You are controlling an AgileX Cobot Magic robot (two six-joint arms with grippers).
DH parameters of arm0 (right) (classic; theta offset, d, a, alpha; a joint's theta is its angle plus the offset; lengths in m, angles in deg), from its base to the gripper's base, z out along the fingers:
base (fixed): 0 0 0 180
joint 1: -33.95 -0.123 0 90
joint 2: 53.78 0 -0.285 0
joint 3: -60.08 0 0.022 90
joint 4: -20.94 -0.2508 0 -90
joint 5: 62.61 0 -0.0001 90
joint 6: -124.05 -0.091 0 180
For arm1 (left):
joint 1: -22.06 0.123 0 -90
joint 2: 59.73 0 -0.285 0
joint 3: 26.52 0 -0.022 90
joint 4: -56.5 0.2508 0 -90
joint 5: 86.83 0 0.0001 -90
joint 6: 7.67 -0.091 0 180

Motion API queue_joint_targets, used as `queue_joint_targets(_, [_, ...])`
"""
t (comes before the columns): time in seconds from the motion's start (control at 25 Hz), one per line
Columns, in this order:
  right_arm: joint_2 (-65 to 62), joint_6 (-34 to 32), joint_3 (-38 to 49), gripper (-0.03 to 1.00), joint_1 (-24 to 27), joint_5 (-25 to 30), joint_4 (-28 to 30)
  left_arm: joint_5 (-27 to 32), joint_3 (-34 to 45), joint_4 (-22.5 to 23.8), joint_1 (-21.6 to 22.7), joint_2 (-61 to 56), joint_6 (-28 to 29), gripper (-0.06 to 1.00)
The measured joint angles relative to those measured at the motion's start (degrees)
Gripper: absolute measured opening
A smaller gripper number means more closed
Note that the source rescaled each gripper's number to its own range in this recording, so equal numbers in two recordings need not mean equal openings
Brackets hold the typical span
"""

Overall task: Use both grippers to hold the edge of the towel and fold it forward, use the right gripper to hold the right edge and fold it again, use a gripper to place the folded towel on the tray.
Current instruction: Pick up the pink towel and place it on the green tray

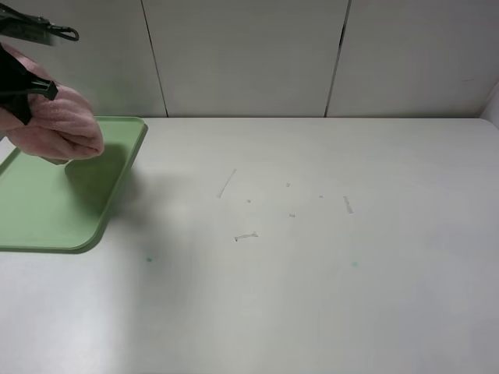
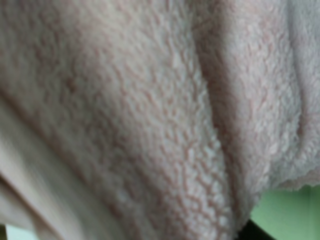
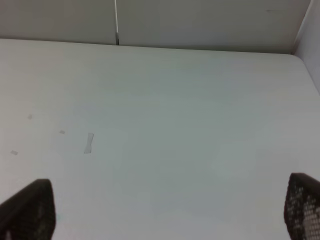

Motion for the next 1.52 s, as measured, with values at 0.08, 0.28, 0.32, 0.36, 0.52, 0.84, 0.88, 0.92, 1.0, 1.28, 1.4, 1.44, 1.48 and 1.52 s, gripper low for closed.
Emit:
queue_joint_targets(0.08, [0.0,0.0,0.0,1.00,0.0,0.0,0.0,-1.9,2.0,0.0,0.0,0.0,0.0,0.17])
queue_joint_targets(0.28, [0.0,0.0,0.0,1.00,0.0,0.0,0.0,-7.1,6.9,-0.3,0.0,0.0,0.3,0.17])
queue_joint_targets(0.32, [0.0,0.0,0.0,1.00,0.0,0.0,0.0,-8.0,7.8,-0.5,0.0,0.0,0.3,0.17])
queue_joint_targets(0.36, [0.0,0.0,0.0,1.00,0.0,0.0,0.0,-8.9,8.5,-0.6,0.0,0.0,0.5,0.17])
queue_joint_targets(0.52, [0.0,0.0,0.0,1.00,0.0,0.0,0.0,-12.2,12.2,-0.7,0.0,0.0,0.8,0.17])
queue_joint_targets(0.84, [0.0,0.0,0.0,1.00,0.0,0.0,0.0,-16.0,17.5,-0.5,0.0,0.0,2.4,0.17])
queue_joint_targets(0.88, [0.0,0.0,0.0,1.00,0.0,0.0,0.0,-16.0,17.8,-0.5,0.1,0.0,2.5,0.17])
queue_joint_targets(0.92, [0.0,0.0,0.0,1.00,0.0,0.0,0.0,-16.1,18.2,-0.2,0.2,0.0,2.5,0.17])
queue_joint_targets(1.0, [0.0,0.0,0.0,1.00,0.0,0.0,0.0,-16.1,19.1,0.4,0.6,0.0,2.6,0.17])
queue_joint_targets(1.28, [0.0,0.0,0.0,1.00,0.0,0.0,0.0,-16.0,20.2,0.9,1.1,0.0,2.7,0.17])
queue_joint_targets(1.4, [0.0,0.0,0.0,1.00,0.0,0.0,0.0,-16.0,20.2,0.9,1.1,0.0,2.8,0.17])
queue_joint_targets(1.44, [0.0,0.0,0.0,1.00,0.0,0.0,0.0,-16.0,20.2,0.9,1.1,0.0,2.8,0.17])
queue_joint_targets(1.48, [0.0,0.0,0.0,1.00,0.0,0.0,0.0,-16.0,20.2,0.9,1.1,0.0,2.8,0.17])
queue_joint_targets(1.52, [0.0,0.0,0.0,1.00,0.0,0.0,0.0,-16.0,20.2,1.0,1.1,0.0,2.8,0.20])
